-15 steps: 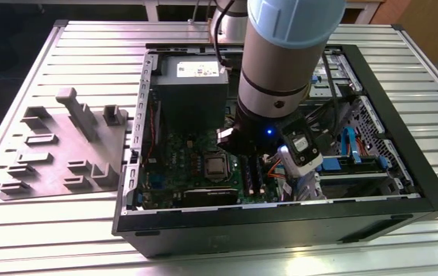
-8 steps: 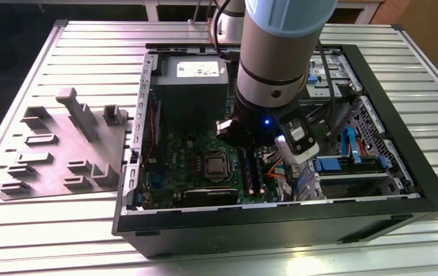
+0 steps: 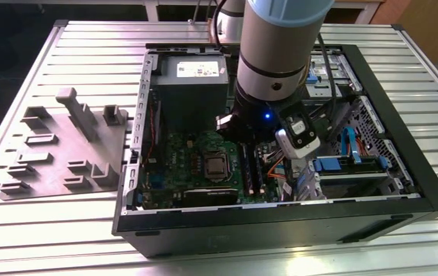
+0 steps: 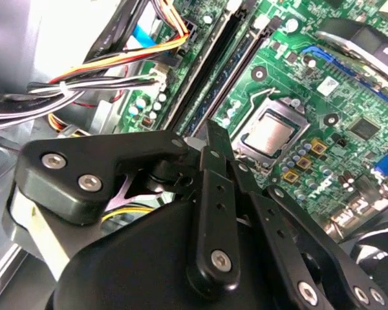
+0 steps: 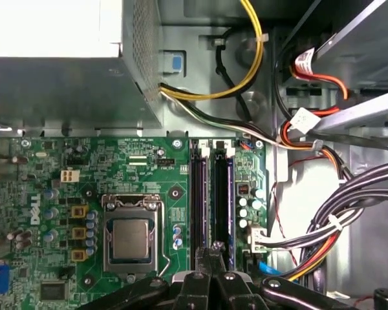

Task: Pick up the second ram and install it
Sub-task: 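Press down the second ram until it locks into place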

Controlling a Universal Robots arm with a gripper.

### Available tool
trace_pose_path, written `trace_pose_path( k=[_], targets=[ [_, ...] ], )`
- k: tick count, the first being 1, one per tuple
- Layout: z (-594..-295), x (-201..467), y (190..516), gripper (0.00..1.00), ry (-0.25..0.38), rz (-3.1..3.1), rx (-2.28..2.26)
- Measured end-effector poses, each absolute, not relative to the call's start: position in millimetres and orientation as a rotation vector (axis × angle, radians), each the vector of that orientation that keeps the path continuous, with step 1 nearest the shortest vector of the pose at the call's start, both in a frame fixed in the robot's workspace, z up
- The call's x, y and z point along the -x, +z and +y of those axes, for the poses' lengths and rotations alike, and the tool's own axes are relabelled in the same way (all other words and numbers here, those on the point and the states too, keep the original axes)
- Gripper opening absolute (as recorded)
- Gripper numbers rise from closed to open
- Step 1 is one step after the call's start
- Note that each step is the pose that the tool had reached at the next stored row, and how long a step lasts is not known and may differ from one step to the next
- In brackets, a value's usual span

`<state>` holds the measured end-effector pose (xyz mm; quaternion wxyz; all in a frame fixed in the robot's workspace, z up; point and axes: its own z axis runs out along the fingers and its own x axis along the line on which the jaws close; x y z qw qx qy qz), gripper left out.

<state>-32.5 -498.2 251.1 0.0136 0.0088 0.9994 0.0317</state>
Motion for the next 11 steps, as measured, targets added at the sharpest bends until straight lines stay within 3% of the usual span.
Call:
trace_pose_path(
  k=[11],
  targets=[
    [-498.3,32.5,251.3,0.1,0.099,3.113,-0.027]
  ],
)
